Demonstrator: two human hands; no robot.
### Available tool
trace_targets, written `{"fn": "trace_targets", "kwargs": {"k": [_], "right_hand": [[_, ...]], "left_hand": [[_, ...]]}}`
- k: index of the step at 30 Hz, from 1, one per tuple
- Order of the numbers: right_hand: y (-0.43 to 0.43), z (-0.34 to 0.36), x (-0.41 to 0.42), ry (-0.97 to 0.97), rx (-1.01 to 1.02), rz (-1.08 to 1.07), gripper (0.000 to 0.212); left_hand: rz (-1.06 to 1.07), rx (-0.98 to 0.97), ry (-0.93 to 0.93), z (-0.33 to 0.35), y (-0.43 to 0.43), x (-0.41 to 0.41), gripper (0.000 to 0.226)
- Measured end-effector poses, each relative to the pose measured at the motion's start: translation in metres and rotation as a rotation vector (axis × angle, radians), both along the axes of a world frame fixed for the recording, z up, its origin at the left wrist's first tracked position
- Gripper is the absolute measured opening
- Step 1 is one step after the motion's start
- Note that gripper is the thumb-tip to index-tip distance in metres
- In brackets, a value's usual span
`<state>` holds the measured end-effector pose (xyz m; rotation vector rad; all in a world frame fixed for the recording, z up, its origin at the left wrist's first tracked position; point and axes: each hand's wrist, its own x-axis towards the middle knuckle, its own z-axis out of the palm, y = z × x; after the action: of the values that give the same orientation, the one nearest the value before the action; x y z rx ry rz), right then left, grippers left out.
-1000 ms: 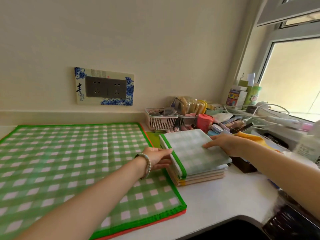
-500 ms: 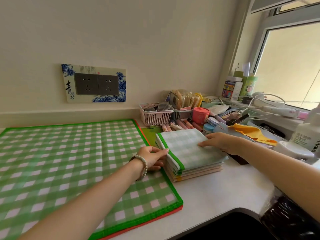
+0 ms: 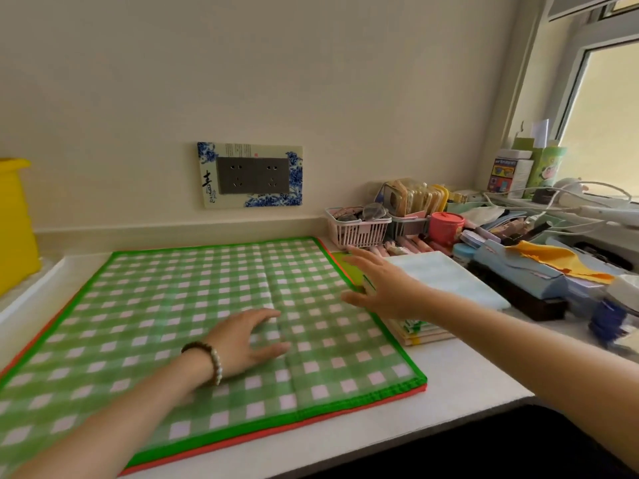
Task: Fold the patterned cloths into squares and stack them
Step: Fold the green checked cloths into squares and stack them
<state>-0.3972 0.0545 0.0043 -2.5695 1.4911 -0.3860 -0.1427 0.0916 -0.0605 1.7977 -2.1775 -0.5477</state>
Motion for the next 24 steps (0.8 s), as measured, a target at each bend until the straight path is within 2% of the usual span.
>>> {"fn": "trace_targets", "kwargs": {"k": [4, 6, 8, 10, 13, 20, 22, 24], "right_hand": [[0.023, -0.024, 0.056, -0.030, 0.110, 0.170, 0.074], [0.036, -0.036, 0.077, -0.045, 0.176, 0.232, 0.074], [0.048, -0.049, 0.093, -0.036, 0.233, 0.276, 0.073], [0.060, -0.059, 0.103, -0.003, 0.283, 0.310, 0.073], [0.073, -0.067, 0.109, 0.041, 0.253, 0.369, 0.073], [0.084, -0.061, 0.101, 0.089, 0.283, 0.427, 0.077], [0.085, -0.061, 0.099, 0.088, 0.277, 0.433, 0.077], [0.086, -0.062, 0.098, 0.088, 0.263, 0.435, 0.075]], "left_hand": [[-0.031, 0.079, -0.248, 0.000, 0.033, 0.044, 0.105], [-0.043, 0.121, -0.277, 0.003, 0.048, 0.065, 0.121], [-0.052, 0.174, -0.267, 0.007, 0.063, 0.084, 0.125], [-0.070, 0.217, -0.280, 0.009, 0.077, 0.097, 0.124], [-0.097, 0.233, -0.283, 0.010, 0.093, 0.110, 0.124], [-0.107, 0.183, -0.257, 0.004, 0.107, 0.117, 0.122], [-0.115, 0.175, -0.234, 0.004, 0.110, 0.117, 0.116], [-0.112, 0.157, -0.194, 0.005, 0.113, 0.117, 0.101]]}}
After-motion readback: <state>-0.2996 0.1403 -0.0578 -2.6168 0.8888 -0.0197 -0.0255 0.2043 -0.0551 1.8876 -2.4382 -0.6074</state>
